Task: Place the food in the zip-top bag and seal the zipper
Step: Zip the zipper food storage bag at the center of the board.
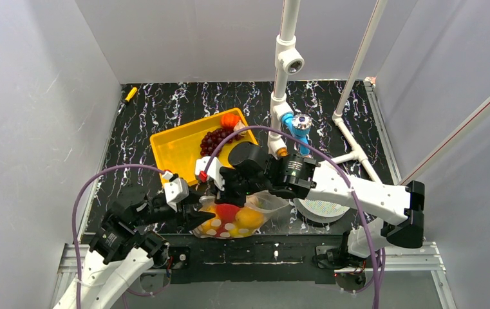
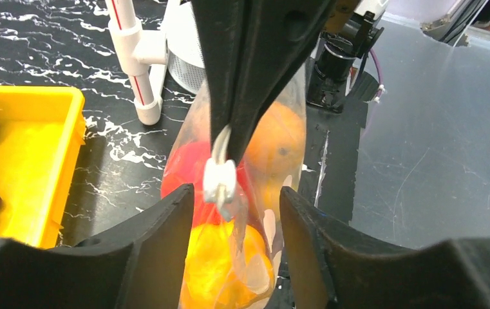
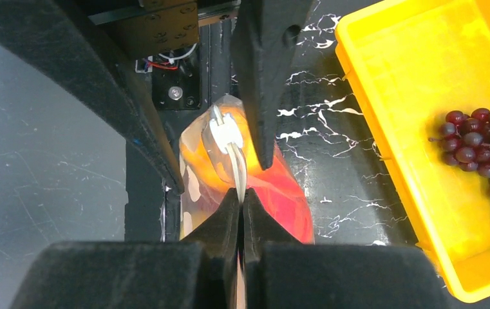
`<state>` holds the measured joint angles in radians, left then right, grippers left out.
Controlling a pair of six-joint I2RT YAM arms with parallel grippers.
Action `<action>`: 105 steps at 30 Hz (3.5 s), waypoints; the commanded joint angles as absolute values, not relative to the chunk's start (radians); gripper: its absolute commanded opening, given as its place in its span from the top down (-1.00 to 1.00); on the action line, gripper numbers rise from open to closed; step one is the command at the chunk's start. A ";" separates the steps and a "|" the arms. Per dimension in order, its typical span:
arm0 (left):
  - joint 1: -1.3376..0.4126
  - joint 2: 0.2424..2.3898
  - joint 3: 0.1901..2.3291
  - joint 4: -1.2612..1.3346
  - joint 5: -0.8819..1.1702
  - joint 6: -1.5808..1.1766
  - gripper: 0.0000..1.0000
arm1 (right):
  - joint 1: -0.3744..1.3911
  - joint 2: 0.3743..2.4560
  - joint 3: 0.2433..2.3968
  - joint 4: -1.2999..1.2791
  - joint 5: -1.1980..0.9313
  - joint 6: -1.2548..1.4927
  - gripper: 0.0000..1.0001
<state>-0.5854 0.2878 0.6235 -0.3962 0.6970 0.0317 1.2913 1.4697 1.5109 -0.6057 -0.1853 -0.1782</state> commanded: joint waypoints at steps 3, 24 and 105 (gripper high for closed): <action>-0.585 0.321 0.634 -0.358 0.680 0.013 0.00 | 1.270 1.388 1.468 -0.519 -0.256 -0.146 0.97; -0.585 0.300 0.612 -0.340 0.675 0.021 1.00 | 1.287 1.482 1.625 -0.543 -0.225 -0.156 0.04; -0.586 0.334 0.650 -0.336 0.753 -0.031 0.25 | 1.254 1.472 1.633 -0.583 -0.320 -0.140 0.97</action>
